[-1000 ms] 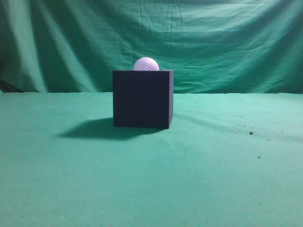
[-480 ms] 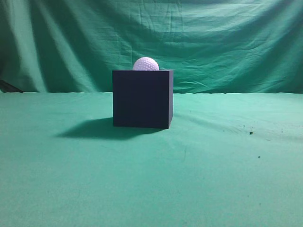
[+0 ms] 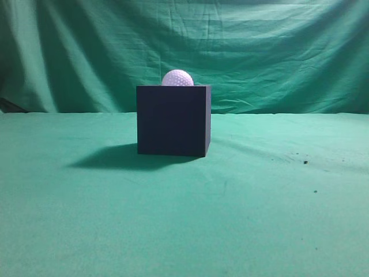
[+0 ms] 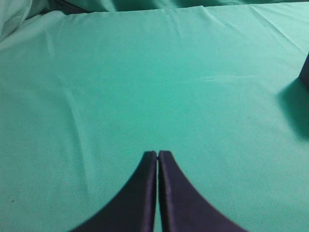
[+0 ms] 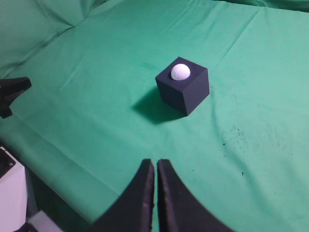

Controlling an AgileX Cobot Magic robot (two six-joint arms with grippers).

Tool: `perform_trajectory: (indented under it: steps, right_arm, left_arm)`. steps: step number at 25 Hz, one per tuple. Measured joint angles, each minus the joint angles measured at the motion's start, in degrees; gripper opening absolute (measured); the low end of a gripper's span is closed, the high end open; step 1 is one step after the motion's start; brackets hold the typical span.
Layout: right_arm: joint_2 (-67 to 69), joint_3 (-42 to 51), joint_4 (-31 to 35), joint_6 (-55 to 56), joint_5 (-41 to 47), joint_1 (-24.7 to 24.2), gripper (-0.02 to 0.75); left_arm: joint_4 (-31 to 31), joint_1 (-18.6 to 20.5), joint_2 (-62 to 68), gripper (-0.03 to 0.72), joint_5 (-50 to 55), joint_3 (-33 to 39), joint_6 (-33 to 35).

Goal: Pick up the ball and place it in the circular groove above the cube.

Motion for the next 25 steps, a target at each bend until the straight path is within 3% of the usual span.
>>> perform_trajectory:
  steps: [7, 14, 18, 25]
  right_arm:
    - [-1.4, 1.0, -0.6, -1.7, 1.4, 0.0, 0.0]
    - [-1.6, 9.5, -6.8, -2.1, -14.8, -0.5, 0.0]
    - [-4.0, 18.8, -8.4, -4.2, -25.2, -6.6, 0.0]
    - [-14.9, 37.0, -9.5, -5.3, -42.2, -21.7, 0.0]
  left_arm:
    - [0.0, 0.0, 0.0, 0.0, 0.0, 0.0, 0.0]
    - [0.0, 0.0, 0.0, 0.0, 0.0, 0.0, 0.0]
    - [0.0, 0.0, 0.0, 0.0, 0.0, 0.0, 0.0]
    - [0.0, 0.0, 0.0, 0.0, 0.0, 0.0, 0.0]
